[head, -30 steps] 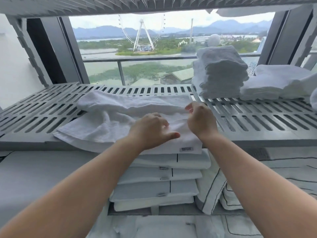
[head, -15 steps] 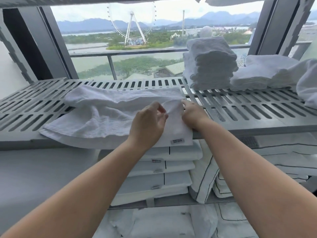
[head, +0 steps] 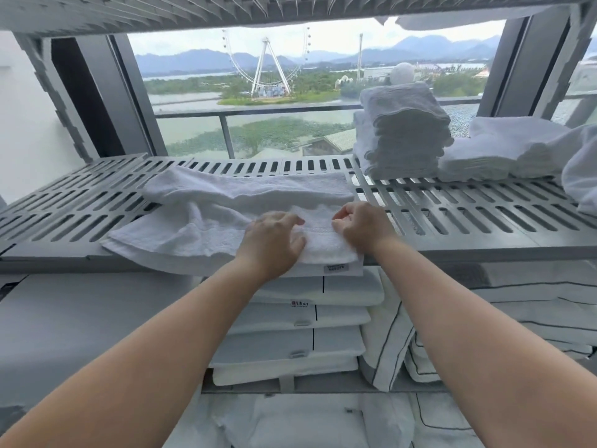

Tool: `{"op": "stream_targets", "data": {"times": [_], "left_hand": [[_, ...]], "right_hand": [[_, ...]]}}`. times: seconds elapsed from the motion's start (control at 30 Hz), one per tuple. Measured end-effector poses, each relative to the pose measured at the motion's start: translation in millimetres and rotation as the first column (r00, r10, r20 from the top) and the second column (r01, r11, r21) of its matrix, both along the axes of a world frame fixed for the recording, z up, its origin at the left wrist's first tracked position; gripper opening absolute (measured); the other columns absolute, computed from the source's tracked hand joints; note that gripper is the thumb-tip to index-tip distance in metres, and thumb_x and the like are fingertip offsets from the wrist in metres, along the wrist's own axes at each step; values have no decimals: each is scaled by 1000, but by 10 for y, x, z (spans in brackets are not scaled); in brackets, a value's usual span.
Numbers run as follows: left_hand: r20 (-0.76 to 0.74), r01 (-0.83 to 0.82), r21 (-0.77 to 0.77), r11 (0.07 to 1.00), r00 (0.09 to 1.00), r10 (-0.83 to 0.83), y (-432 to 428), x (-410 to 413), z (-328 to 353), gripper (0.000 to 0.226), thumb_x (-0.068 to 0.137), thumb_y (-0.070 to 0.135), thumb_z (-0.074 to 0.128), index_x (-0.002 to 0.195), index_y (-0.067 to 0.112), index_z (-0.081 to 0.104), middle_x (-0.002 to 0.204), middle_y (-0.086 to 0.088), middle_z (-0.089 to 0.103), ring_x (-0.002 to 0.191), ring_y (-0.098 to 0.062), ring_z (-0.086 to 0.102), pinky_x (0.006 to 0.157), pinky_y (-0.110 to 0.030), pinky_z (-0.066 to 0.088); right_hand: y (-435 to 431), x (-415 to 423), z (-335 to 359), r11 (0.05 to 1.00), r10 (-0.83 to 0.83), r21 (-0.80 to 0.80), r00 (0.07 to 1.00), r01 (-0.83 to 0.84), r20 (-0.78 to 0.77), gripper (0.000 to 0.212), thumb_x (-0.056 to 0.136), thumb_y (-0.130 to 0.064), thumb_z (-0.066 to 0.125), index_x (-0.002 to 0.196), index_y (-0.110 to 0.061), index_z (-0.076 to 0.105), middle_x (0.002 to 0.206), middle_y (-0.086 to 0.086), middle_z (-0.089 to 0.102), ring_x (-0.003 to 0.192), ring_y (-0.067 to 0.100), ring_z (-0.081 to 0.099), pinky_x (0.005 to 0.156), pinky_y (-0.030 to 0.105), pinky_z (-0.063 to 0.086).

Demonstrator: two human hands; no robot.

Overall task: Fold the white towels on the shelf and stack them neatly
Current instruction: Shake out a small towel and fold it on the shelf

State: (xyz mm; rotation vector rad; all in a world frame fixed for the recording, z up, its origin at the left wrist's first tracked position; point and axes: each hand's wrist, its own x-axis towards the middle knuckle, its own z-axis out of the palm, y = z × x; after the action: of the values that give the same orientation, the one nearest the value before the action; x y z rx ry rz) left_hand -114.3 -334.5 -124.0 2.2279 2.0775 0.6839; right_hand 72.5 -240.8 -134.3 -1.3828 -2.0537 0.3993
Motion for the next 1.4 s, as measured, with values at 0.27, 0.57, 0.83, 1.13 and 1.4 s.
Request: {"op": "stream_targets", "data": {"times": [0.27,0.57,0.83,1.13,1.4], "left_hand": [[-123,-68,274,959,987,105,280,-381,145,19,95,23,59,110,22,71,106,3,70,92,-22,68,73,-39,58],[-462,-297,-179,938,867,186,1111,-1502,430,33,91,20,53,121,32,59,122,-2,61,109,-25,57,94,-45,49],[-462,-303,-120,945,860,217,1856,-2119,1053,24,83,-1,50,81,18,65,99,-10,67,90,-31,60,77,-37,51],[-616,1,507,862,700,362,2265,-2077,532,28,81,-5,48,94,8,69,83,-13,67,78,-33,65,73,-41,50],[-723,40,327,944,653,223,2152,-2647,554,53,97,55,48,78,14,75,80,-8,67,76,-28,61,73,-39,46]], "right_hand": [[216,-204,57,956,-203,248,963,156,175,15,91,-22,60,101,-16,69,91,7,71,97,30,62,80,34,49],[860,-689,417,971,-220,212,745,107,629,33,88,-15,53,117,-19,67,119,12,58,116,30,51,99,42,43],[1543,-1226,1059,952,-296,109,769,286,566,10,84,-12,58,92,-14,64,104,6,63,106,32,64,86,43,55],[1860,-1472,355,960,-279,100,910,261,305,65,92,-10,45,153,-16,23,140,19,46,126,37,47,98,45,45],[1705,-1538,185,965,-95,261,915,-11,391,28,96,-22,52,120,-19,66,120,8,64,115,28,55,98,39,44]]}}
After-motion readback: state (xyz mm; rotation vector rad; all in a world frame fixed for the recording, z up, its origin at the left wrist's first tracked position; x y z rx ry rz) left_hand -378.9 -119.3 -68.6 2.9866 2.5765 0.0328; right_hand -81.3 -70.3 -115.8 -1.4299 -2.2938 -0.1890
